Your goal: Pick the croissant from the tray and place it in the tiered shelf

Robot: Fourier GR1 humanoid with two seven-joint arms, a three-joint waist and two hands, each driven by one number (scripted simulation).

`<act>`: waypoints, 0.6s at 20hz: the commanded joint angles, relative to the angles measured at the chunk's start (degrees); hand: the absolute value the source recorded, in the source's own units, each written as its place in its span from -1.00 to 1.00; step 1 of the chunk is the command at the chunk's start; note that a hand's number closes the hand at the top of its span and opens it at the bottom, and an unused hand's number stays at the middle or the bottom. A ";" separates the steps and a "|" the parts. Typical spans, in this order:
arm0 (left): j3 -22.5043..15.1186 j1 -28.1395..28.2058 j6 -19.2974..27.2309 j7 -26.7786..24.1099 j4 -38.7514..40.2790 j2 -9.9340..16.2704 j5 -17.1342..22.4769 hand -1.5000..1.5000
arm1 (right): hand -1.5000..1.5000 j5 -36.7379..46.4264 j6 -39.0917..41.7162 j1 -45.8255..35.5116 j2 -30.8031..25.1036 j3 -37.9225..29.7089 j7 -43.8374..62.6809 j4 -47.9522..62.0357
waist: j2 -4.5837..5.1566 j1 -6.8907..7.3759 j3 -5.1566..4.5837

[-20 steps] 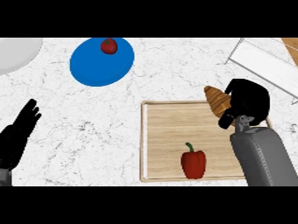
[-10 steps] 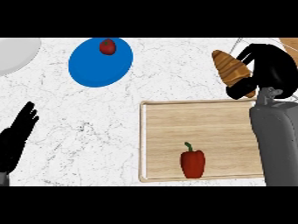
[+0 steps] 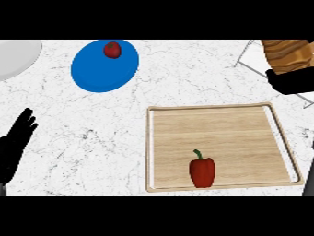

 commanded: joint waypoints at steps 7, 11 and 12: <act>1.43 1.15 -1.76 2.29 -3.32 -0.04 0.17 0.00 | 1.00 -1.04 1.66 -13.01 -8.54 -4.35 5.40 1.81 | 0.19 0.75 0.00; 0.43 -2.93 -0.43 1.63 1.18 -1.32 -1.72 0.00 | 1.00 5.42 7.34 -18.03 -12.66 0.75 9.23 4.64 | 0.18 0.25 -0.12; 0.26 -1.81 -0.13 2.93 -1.56 -1.74 -1.61 0.00 | 1.00 3.19 5.61 -17.52 -14.48 -2.20 4.98 8.04 | 0.23 0.61 -0.02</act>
